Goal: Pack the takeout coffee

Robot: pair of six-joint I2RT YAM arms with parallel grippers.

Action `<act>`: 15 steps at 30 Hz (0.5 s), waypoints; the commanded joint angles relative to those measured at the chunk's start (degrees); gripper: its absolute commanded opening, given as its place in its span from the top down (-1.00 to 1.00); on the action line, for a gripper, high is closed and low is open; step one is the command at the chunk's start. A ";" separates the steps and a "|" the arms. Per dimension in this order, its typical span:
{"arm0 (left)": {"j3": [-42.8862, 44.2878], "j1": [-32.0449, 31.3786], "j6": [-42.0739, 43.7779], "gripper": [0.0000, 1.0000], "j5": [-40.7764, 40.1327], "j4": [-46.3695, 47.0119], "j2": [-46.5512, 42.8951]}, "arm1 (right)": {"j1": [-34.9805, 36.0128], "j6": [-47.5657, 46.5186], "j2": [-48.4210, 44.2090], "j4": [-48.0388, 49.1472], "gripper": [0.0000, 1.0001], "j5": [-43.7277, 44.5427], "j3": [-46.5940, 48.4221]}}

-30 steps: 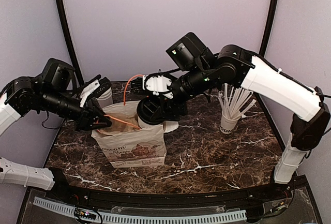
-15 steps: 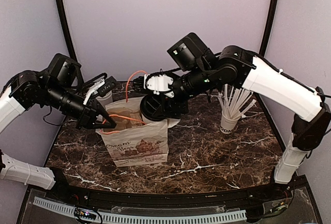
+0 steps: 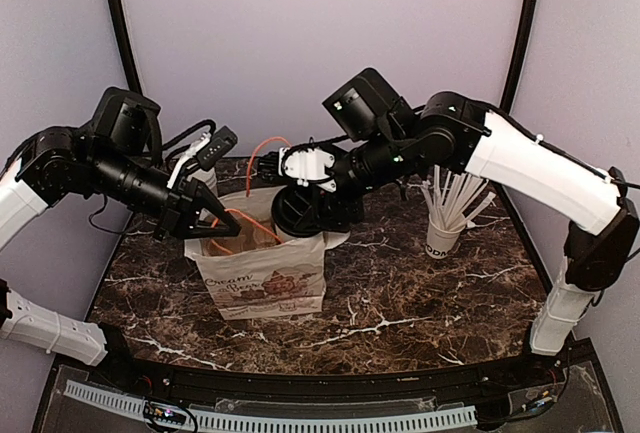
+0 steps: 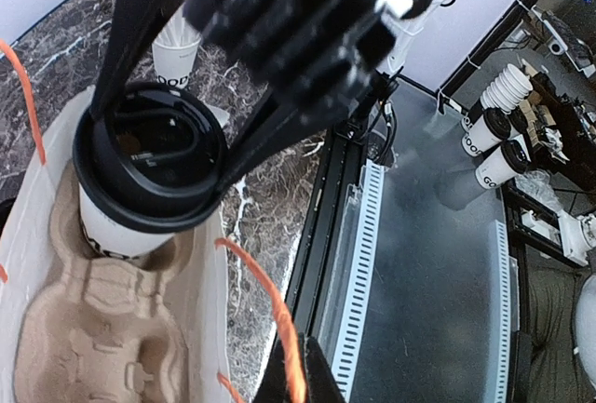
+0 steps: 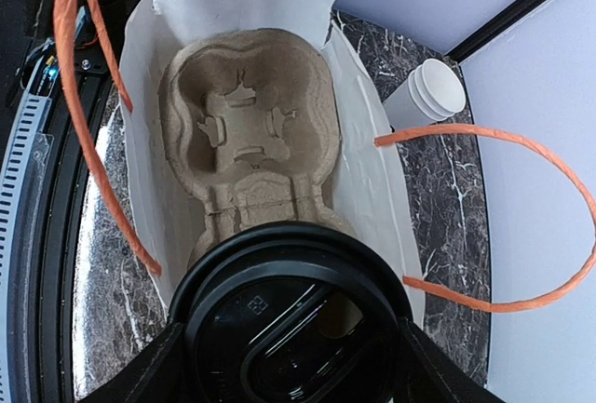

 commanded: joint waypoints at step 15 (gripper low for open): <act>-3.29 -0.35 -0.36 0.88 1.01 10.80 -0.99 | -0.49 0.51 7.56 -0.48 -0.13 -6.48 -1.50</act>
